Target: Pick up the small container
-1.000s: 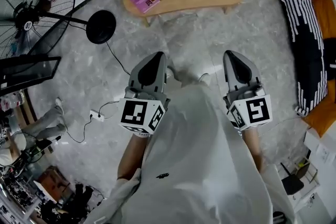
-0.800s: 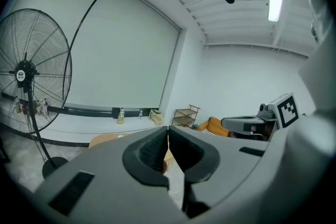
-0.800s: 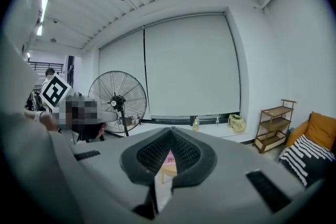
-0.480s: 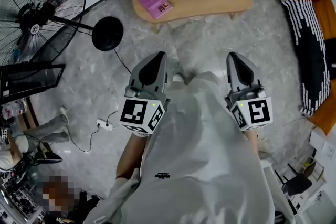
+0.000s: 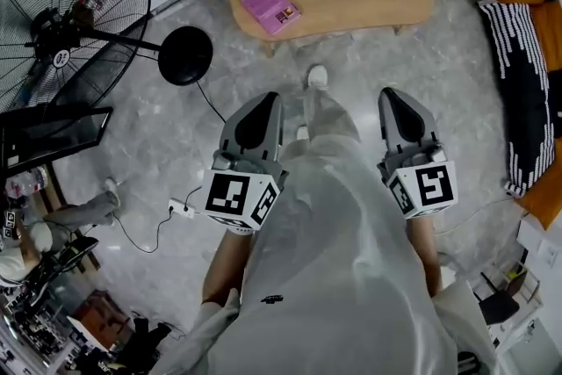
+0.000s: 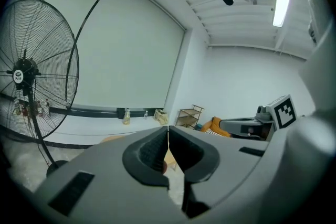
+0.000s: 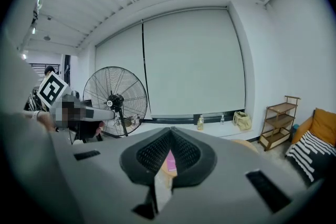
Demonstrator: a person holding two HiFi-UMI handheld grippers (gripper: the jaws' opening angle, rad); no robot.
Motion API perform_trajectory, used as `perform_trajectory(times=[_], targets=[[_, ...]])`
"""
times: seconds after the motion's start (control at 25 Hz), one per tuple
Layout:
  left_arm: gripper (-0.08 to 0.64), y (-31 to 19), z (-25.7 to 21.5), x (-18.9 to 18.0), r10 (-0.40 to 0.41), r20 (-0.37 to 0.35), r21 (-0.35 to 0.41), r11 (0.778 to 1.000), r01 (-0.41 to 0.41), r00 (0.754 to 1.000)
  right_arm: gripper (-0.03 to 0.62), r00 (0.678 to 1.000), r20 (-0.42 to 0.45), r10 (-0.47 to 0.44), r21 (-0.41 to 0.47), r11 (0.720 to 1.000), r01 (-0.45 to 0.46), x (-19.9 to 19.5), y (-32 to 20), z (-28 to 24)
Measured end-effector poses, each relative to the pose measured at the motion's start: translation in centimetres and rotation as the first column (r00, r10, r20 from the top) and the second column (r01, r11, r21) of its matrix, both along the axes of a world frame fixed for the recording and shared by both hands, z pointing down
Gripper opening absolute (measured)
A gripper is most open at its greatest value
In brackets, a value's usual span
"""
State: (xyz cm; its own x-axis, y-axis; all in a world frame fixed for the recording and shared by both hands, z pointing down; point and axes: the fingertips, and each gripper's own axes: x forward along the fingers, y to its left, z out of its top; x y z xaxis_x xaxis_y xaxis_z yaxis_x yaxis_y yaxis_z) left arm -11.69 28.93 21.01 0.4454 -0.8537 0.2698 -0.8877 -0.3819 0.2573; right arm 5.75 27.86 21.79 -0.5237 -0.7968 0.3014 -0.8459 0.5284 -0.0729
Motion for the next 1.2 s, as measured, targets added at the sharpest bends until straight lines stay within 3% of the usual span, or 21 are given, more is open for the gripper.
perform_trajectory(times=[0.24, 0.48, 0.72, 1.2], targets=[[0.023, -3.3, 0.3, -2.6, -0.037, 0.002, -0.015, 0.999, 0.037, 0.999, 0.006, 0.999, 0.016, -0.029, -0.006, 1.000, 0.029, -2.7, -4.0, 0.1], [0.023, -8.3, 0.3, -2.9, -0.021, 0.009, -0.025, 0.999, 0.021, 1.000, 0.008, 1.000, 0.024, -0.016, -0.010, 1.000, 0.016, -3.2, -9.4, 0.7], [0.023, -13.3, -0.1, -2.1, 0.029, 0.042, -0.038, 0.999, -0.028, 0.999, 0.006, 0.999, 0.047, 0.019, -0.020, 1.000, -0.018, -2.6, -13.9, 0.7], [0.023, -24.2, -0.9, -1.8, 0.020, 0.072, -0.019, 1.000, -0.018, 0.997, 0.006, 0.998, 0.058, 0.036, -0.031, 0.999, -0.035, -1.1, -24.0, 2.2]])
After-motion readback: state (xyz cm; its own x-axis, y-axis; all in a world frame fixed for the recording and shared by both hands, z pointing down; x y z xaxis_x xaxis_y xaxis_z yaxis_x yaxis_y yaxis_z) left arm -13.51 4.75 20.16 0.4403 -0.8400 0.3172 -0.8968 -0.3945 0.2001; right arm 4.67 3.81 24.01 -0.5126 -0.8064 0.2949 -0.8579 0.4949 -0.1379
